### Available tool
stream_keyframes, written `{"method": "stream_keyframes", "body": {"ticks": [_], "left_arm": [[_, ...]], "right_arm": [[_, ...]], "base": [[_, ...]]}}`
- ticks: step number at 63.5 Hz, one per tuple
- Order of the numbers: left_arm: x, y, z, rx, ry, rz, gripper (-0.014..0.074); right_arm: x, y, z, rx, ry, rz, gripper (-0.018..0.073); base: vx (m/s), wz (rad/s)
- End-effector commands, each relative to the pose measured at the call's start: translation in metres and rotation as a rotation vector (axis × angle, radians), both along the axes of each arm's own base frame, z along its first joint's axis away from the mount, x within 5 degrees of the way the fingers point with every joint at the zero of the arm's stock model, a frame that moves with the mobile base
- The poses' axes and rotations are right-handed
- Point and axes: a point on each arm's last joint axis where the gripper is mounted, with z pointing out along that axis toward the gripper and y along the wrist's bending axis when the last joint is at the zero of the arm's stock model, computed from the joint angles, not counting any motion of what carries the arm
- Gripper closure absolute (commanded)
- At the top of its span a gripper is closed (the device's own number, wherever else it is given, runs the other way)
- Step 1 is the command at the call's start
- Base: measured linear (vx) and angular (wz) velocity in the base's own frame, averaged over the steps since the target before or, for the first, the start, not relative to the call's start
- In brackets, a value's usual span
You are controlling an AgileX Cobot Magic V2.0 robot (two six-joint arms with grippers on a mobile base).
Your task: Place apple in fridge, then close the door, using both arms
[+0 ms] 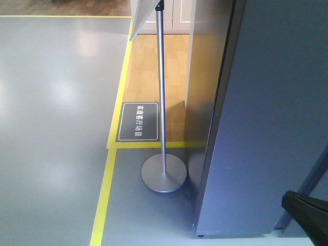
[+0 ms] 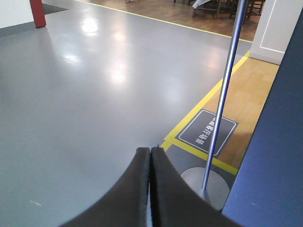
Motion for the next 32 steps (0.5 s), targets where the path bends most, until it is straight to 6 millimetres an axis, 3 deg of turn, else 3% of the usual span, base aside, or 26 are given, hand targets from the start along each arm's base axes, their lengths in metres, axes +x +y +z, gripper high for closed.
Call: {"method": "stream_keyframes", "body": {"ticks": [1,32], "left_arm": [[0.0001,0.0024,-0.0042,-0.002,-0.039,0.044,0.0604],[0.0002,0.0031,-0.0023,-0.045,-0.056,0.063,0.0604]], "right_arm": [[0.0017,-0.0001,0.0113,0.043,-0.037,-0.013,0.0563],[0.0013,0.0004,0.0111,0.043,-0.034,-0.007,0.0563]], "base": [[0.00,0.00],[0.00,0.00]]}}
